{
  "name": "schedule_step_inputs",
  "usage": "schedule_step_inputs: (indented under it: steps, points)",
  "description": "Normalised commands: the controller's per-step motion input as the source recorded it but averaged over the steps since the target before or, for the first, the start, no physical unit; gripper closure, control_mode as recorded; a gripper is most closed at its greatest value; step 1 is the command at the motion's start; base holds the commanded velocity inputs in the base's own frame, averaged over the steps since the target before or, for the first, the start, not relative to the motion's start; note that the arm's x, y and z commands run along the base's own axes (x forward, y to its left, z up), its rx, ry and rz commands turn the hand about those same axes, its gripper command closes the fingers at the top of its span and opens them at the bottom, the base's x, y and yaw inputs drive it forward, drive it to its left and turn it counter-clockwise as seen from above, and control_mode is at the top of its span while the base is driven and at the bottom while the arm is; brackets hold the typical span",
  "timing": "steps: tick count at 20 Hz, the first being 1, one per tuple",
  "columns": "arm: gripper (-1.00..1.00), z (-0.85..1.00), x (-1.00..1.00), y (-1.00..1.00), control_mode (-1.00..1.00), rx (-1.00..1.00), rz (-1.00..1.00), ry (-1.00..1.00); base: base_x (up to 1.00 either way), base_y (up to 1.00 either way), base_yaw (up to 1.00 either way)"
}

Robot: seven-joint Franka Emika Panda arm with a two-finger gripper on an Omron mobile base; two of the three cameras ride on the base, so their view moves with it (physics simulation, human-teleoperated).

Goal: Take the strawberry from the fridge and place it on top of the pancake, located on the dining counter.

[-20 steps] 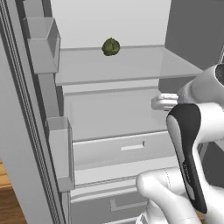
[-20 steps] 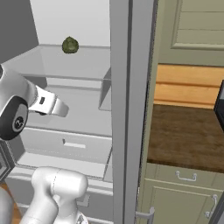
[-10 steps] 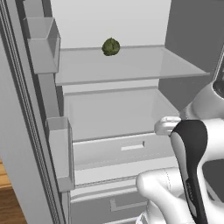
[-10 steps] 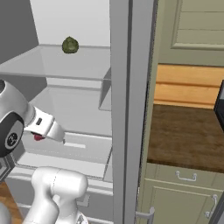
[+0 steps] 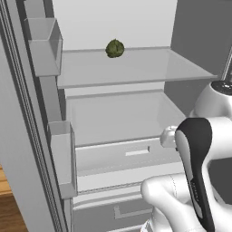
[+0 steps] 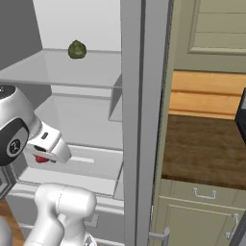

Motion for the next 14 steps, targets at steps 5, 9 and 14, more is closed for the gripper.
schedule_step_inputs:
  steps: [5, 9, 14]
  points:
    - [1.0, 0.0, -0.12, 0.0, -1.0, 0.0, 0.0, 0.01, 0.0, 0.0, 0.0]
    - [1.0, 0.0, -0.5, 0.0, -1.0, 0.0, 0.03, -0.07, 0.0, 0.0, 0.0]
    - [1.0, 0.0, -0.16, 0.0, 1.0, 0.0, 0.01, -0.03, -0.72, 0.0, 0.04]
